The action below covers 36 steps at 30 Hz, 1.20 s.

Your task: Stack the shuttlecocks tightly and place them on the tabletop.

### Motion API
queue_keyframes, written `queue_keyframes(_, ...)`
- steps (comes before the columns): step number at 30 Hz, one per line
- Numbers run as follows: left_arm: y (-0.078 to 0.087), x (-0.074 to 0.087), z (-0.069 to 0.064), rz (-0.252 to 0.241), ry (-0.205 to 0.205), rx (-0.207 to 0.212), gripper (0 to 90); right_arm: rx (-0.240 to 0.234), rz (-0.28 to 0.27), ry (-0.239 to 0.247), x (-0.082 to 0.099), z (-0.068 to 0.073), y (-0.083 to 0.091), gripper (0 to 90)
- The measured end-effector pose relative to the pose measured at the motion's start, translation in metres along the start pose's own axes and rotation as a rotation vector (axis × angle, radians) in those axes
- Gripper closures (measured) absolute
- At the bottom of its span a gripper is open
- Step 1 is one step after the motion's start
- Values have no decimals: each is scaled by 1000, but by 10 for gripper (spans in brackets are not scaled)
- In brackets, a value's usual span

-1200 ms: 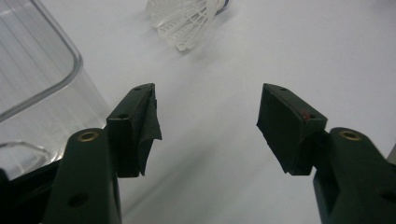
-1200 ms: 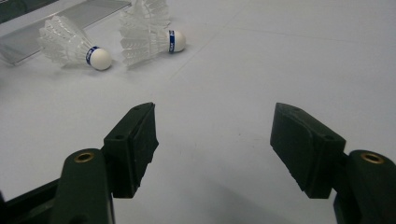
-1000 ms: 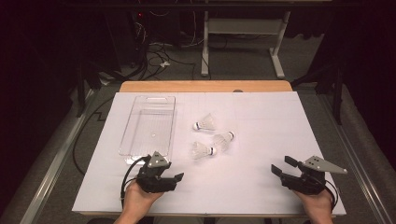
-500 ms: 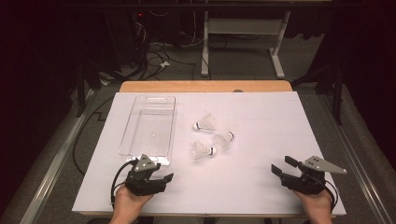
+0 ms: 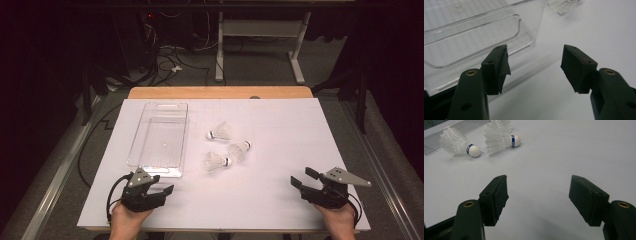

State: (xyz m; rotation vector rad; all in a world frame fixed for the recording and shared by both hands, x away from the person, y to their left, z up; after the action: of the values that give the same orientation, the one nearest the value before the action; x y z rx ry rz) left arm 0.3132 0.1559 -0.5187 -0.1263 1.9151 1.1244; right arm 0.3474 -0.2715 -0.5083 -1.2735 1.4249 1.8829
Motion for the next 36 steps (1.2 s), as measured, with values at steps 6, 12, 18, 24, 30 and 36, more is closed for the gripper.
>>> queue_keyframes(6,7,2,11,-19,23,-22,400,4,3,-7,1,-1,0,317)
queue_keyframes(12,11,7,21,-36,41,-37,403,7,8,-5,1,-1,-1,317)
queue_keyframes(18,20,10,30,-71,83,-50,401,4,7,-1,1,-1,-1,318)
queue_keyframes(24,26,12,36,-84,85,-78,403,9,12,0,2,-1,-1,319)
queue_keyframes(30,29,12,46,-103,84,-102,385,17,16,10,2,-2,-2,320)
queue_keyframes(36,32,13,54,-117,107,-111,368,30,22,-2,3,-4,-2,319)
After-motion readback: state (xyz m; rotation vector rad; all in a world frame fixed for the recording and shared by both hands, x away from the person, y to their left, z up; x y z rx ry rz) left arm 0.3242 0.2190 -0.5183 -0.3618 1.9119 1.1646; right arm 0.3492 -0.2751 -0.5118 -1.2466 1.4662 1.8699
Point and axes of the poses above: each handheld gripper's, and its own axes: y roughly backward along the jaws, x roughly out of its underside, z roughly to its left, the point moved 10 cm from there along -y, roughly forward along the jaws, and after that the axes turned 7 degrees about x, right-handed, at the moved point
